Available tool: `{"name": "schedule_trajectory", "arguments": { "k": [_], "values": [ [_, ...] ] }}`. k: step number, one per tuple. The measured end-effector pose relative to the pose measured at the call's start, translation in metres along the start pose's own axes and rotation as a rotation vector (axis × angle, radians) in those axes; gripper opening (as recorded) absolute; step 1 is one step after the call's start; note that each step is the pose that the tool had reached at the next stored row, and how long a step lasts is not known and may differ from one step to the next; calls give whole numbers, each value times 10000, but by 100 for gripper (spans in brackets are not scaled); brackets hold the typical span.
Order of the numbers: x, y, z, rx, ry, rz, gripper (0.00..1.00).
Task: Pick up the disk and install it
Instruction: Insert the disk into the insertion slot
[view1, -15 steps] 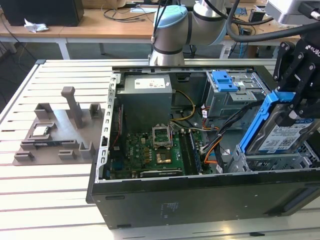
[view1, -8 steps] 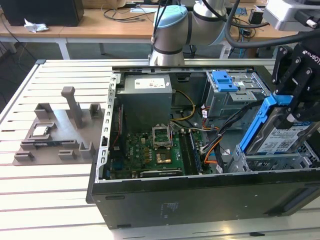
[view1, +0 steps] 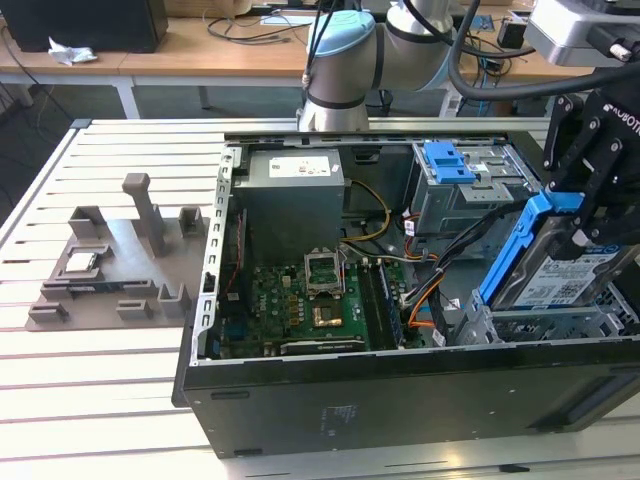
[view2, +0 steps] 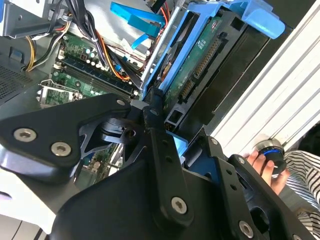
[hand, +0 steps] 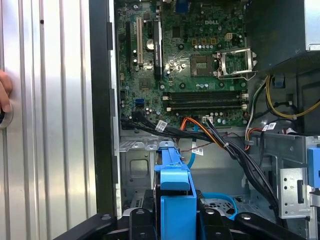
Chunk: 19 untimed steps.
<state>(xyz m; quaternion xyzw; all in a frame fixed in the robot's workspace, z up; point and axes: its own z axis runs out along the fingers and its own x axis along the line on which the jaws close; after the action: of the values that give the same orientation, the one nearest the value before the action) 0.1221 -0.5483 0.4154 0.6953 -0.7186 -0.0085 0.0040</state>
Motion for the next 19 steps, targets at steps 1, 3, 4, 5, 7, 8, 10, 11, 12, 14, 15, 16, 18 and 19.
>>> {"name": "schedule_trajectory", "arguments": {
  "k": [1,3,4,5,7,8,10,11,12,14,15,16,18,19],
  "values": [
    [0,0,0,0,0,0,36],
    [0,0,0,0,0,0,36],
    [0,0,1,-1,0,0,38],
    [0,0,0,0,1,0,38],
    [0,0,2,-1,-3,0,44],
    [0,0,1,1,0,0,44],
    [0,0,2,0,0,0,44],
    [0,0,2,0,0,1,42],
    [0,0,1,0,1,0,36],
    [0,0,2,0,0,0,24],
    [0,0,2,0,0,0,24],
    [0,0,2,0,0,0,18],
    [0,0,3,0,0,0,11],
    [0,0,3,0,0,0,11]
  ]
}}
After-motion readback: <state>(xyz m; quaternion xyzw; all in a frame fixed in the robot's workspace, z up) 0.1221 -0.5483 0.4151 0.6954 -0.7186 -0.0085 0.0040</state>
